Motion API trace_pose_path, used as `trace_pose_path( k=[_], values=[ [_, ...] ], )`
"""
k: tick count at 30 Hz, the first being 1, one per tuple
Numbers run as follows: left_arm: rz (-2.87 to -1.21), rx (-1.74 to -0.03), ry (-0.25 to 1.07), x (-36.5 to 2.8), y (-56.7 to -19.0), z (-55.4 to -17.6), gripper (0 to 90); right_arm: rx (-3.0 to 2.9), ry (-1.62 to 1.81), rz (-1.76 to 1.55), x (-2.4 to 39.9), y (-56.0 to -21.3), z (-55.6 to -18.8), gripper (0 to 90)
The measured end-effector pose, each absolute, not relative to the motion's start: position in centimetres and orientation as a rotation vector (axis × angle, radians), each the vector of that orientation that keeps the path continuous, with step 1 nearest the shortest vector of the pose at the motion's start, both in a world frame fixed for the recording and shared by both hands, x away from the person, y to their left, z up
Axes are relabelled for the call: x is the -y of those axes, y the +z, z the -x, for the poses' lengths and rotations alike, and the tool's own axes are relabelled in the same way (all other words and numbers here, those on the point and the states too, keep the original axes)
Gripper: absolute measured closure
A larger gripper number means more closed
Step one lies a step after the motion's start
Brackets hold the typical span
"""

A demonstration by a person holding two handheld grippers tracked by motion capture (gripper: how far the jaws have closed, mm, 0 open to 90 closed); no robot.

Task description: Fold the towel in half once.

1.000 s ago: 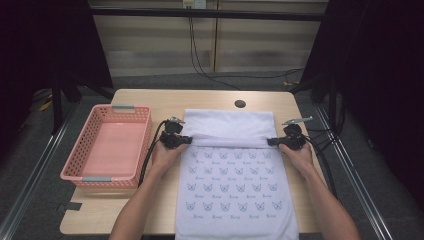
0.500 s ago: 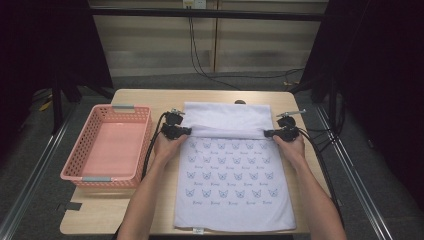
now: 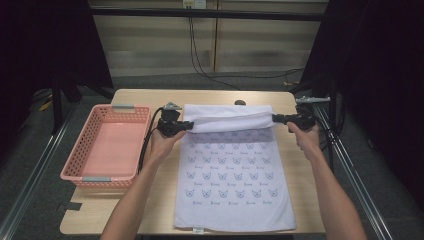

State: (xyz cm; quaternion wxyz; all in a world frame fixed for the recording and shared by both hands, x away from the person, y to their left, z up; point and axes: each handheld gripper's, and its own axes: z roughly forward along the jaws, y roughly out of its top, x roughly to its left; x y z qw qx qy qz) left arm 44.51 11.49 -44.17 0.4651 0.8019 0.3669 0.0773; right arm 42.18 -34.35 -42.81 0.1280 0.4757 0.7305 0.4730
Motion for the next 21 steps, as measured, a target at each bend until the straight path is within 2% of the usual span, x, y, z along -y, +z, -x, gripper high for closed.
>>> trace_pose_path(
  k=[14,21],
  values=[
    [-1.834,-0.685,0.252,-14.6,-36.6,-35.3,86.5,-2.146,1.507,-1.168,34.1,-37.3,-33.6,87.6],
    [-1.876,-0.607,0.299,-14.9,-34.6,-31.2,86.4,-2.126,1.524,-1.092,33.8,-35.2,-29.1,87.6]
  ],
)
